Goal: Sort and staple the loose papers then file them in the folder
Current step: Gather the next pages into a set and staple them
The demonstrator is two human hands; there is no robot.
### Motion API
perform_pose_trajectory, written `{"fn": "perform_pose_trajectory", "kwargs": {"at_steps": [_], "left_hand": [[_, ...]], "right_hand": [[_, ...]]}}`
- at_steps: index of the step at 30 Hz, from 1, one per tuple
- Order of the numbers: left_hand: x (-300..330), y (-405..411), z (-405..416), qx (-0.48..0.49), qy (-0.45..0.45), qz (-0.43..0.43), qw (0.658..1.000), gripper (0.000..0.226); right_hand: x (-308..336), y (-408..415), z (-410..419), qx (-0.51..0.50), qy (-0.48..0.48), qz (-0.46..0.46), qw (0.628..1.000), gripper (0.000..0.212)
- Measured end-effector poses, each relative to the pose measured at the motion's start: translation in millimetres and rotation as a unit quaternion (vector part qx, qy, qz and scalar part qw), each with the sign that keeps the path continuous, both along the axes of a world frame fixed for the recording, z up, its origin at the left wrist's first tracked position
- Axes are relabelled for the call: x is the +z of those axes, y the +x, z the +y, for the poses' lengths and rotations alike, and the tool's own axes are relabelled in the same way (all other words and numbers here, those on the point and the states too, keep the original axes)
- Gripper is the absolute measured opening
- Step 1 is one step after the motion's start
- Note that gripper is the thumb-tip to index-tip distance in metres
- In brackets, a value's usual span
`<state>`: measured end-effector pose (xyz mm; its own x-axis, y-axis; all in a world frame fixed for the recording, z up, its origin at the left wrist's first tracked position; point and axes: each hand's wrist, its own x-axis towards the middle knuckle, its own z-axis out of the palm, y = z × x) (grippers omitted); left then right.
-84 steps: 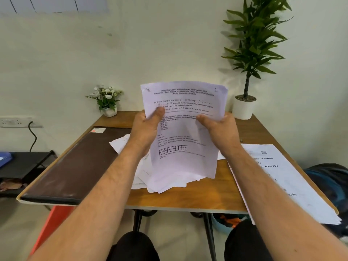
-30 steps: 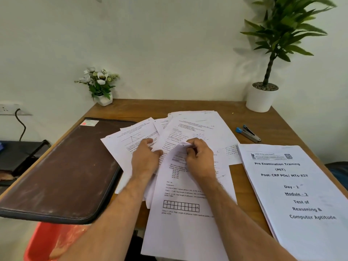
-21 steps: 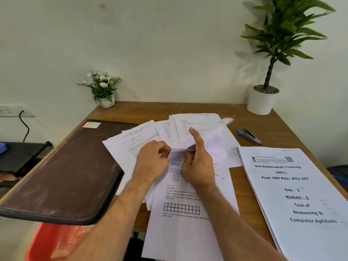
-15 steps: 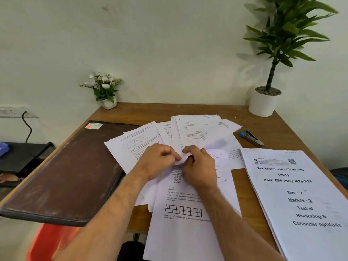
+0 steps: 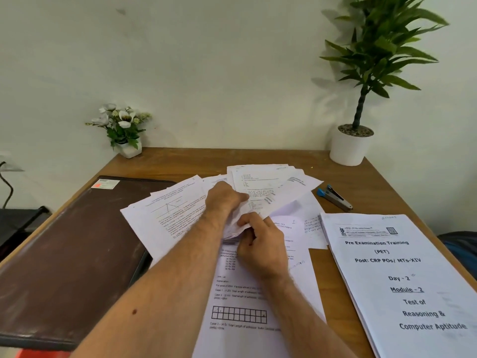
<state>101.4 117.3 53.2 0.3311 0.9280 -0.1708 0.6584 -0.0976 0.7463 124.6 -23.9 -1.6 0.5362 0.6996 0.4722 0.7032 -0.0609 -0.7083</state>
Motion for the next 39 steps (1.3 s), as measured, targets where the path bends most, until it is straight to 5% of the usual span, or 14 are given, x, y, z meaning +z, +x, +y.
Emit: {"fn": "perform_pose_trajectory", "kwargs": {"at_steps": [4, 8, 16, 32, 39], "left_hand": [[-14, 5, -3, 0.008, 0.017, -0.004, 1.000, 0.035], [-17, 10, 2, 0.006, -0.007, -0.021, 1.000, 0.010], [-16, -15, 2, 0.084, -0.044, -0.063, 0.994, 0.012], [-31, -32, 3, 0.115, -0.048, -0.089, 0.988, 0.034], [-30, -29, 3, 0.119, -0.041, -0.096, 0.987, 0.027]], "right_hand": [[0, 1, 2, 0.010, 0.027, -0.016, 0.999, 0.028], [0, 8, 3, 0.015, 0.031, -0.019, 0.999, 0.029], [-1, 11, -2, 0.016, 0.016, 0.009, 1.000, 0.024], [4, 7, -4, 0.019, -0.002, 0.022, 1.000, 0.027], [6, 8, -3, 0.019, -0.014, 0.025, 0.999, 0.028]]}}
